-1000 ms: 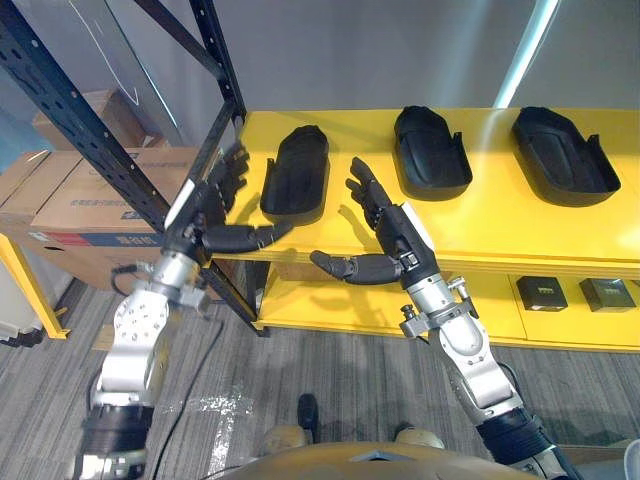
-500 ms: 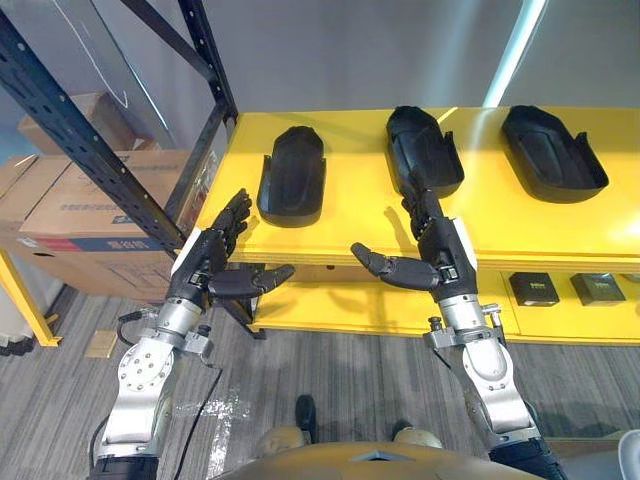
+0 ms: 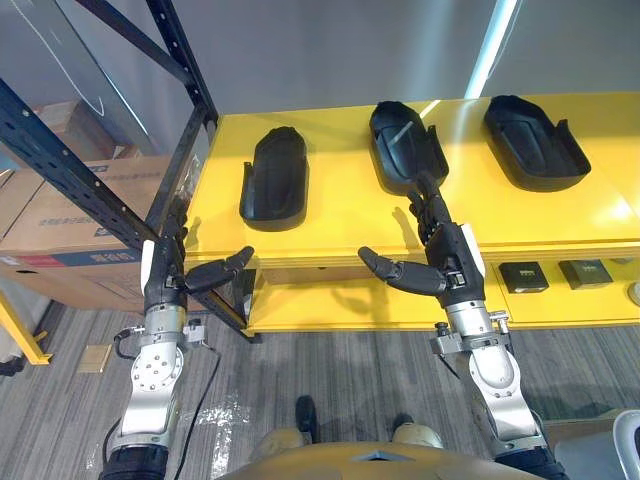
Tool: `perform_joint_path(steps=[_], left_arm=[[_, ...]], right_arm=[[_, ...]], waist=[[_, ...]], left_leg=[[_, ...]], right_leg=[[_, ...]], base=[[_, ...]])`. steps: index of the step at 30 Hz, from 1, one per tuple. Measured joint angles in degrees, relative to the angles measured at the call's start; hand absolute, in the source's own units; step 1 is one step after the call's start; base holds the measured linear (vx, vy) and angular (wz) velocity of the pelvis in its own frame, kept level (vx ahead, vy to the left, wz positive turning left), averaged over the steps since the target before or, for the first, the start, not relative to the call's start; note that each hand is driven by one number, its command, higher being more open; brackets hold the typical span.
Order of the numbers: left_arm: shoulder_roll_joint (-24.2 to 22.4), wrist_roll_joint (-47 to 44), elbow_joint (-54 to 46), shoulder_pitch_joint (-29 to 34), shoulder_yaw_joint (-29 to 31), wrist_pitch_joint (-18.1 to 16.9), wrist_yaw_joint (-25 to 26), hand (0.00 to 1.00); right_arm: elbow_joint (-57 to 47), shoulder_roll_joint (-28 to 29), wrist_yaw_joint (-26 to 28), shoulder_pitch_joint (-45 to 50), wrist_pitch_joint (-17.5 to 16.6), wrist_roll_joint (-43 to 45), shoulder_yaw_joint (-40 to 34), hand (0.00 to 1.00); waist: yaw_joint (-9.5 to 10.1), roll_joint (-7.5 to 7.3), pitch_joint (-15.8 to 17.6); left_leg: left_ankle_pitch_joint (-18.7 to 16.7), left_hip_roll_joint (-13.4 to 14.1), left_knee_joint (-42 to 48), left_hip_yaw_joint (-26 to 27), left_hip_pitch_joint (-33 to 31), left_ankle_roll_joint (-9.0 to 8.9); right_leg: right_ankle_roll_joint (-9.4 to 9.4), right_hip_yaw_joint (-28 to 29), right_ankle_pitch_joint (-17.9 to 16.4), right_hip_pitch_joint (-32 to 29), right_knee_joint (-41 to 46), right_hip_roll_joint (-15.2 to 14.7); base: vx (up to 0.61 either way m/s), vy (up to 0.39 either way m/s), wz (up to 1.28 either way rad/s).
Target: Walk over and take three plastic housings, then place them on the shelf
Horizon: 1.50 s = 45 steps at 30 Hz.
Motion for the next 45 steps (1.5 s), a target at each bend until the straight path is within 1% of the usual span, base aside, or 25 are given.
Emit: perform_joint_path(steps=[2,5,10,12,15,20,22,26,31,33,38,42,45], left_arm=[[-0.2,0.1,1.4,-1.2,0.0,-0.9,0.6,1.00],[-0.3,-0.1,3.2,-2.1,-0.2,-1.0,1.1,1.00],[-0.3,-0.3,7.2,-3.9,-0.4,-1.0,2.1,1.00],[-0.3,-0.3,9.4,-6.2,-1.4,-0.9,2.3,1.00],[-0.3,-0.2,11.0,-7.9,-2.0,-0.9,3.0,1.00],[-0.3,-0.1,14.7,-10.5,-2.1,-0.8,4.5,1.00],[-0.3,-0.2,16.2,-11.6,-2.1,-0.8,4.8,1.00],[0.1,-0.3,19.5,-14.9,-2.3,-0.9,5.8,1.00],[2.6,-0.6,22.9,-18.7,-2.6,-1.4,6.7,1.00],[3.5,-0.6,24.5,-20.9,-2.6,-2.0,6.9,1.00],[4.3,-1.1,26.7,-24.3,-2.5,-2.1,8.4,1.00],[5.0,-1.1,28.4,-26.3,-2.2,-3.1,8.9,1.00],[5.9,-1.2,29.3,-28.4,-2.2,-3.2,9.2,1.00]], right_arm=[[-0.9,0.0,0.0,0.4,0.0,0.3,0.0,1.00],[-2.2,0.0,-0.1,0.4,-0.1,0.8,0.0,1.00],[-2.4,0.0,0.2,0.5,-0.2,0.9,0.0,1.00],[-2.4,0.0,0.2,0.5,-0.2,0.9,-0.5,1.00],[-2.4,-0.1,0.3,0.5,-0.2,1.0,-1.0,1.00],[-2.4,-0.2,0.2,0.5,-0.2,2.3,-1.6,1.00],[-2.4,-0.2,0.2,0.2,-0.2,2.3,-2.1,1.00],[-2.4,-0.7,0.2,0.0,-0.2,2.3,-2.3,1.00],[-2.6,-2.0,0.3,-0.1,-0.2,2.4,-2.2,1.00],[-3.6,-2.2,0.2,-0.4,-0.2,2.5,-2.6,1.00],[-3.8,-2.2,0.4,-2.1,-0.2,2.5,-3.0,1.00],[-3.9,-2.2,1.0,-2.5,-0.2,2.6,-3.4,1.00],[-4.0,-2.2,1.3,-2.8,-0.2,3.0,-3.5,1.00]], waist=[[-0.28,0.14,0.1],[-0.99,0.24,0.1],[-1.59,0.38,0.1],[-1.70,0.65,0.3],[-1.72,1.15,0.7],[-2.57,1.20,1.0],[-3.08,1.14,1.8],[-3.17,1.03,3.6],[-3.12,0.94,4.5],[-3.19,0.89,5.8],[-3.40,0.78,7.4],[-3.41,0.58,7.8],[-3.52,0.46,9.3]], left_leg=[[-0.1,0.0,0.0,0.1,0.0,0.01],[-0.1,0.1,0.0,0.4,0.1,0.05],[-0.2,0.0,0.0,1.4,0.0,0.15],[-0.2,0.0,0.0,1.6,0.1,0.16],[-0.2,0.0,0.0,2.3,0.0,0.16],[-0.3,0.1,0.0,2.8,-0.1,0.14],[-0.3,0.1,0.0,3.1,0.0,0.14],[-0.3,0.1,0.0,3.9,0.0,0.09],[-0.4,0.2,0.2,4.8,-0.9,0.02],[-0.3,0.3,0.2,4.9,-1.1,0.01],[-0.3,0.4,0.2,5.4,-1.2,0.00],[-0.2,0.4,0.2,5.6,-2.0,-0.04],[0.0,0.4,0.2,5.6,-2.0,-0.08]], right_leg=[[0.00,0.1,0.0,-0.2,0.0,0.0],[-0.02,0.5,0.0,-0.2,0.0,0.0],[-0.16,1.6,-0.1,-1.3,0.7,-0.1],[-0.15,1.8,-0.1,-1.4,0.9,-0.1],[-0.14,2.6,-0.1,-2.1,1.3,0.0],[-0.14,3.1,-0.1,-2.7,1.8,0.0],[-0.15,3.5,-0.1,-2.9,1.9,0.0],[-0.21,4.4,-0.1,-3.5,2.1,0.0],[-0.15,5.5,-0.1,-5.3,3.0,0.0],[-0.21,5.7,-0.1,-5.9,3.6,0.0],[-0.34,6.2,-0.2,-6.6,4.2,0.0],[-0.68,6.4,-0.5,-8.0,5.2,0.0],[-0.86,6.6,-0.7,-8.4,5.9,-0.1]], base=[[-0.01,0.008,-0.04],[-0.01,0.007,-0.06],[0.00,0.008,-0.10],[0.00,0.004,-0.02],[0.00,0.007,-0.12],[0.01,0.004,-0.06],[0.00,0.009,-0.07],[-0.01,0.015,-0.11],[0.01,0.006,-0.10],[0.02,0.003,-0.04],[0.01,0.000,-0.05],[0.00,0.000,-0.01],[0.00,0.000,0.00]])
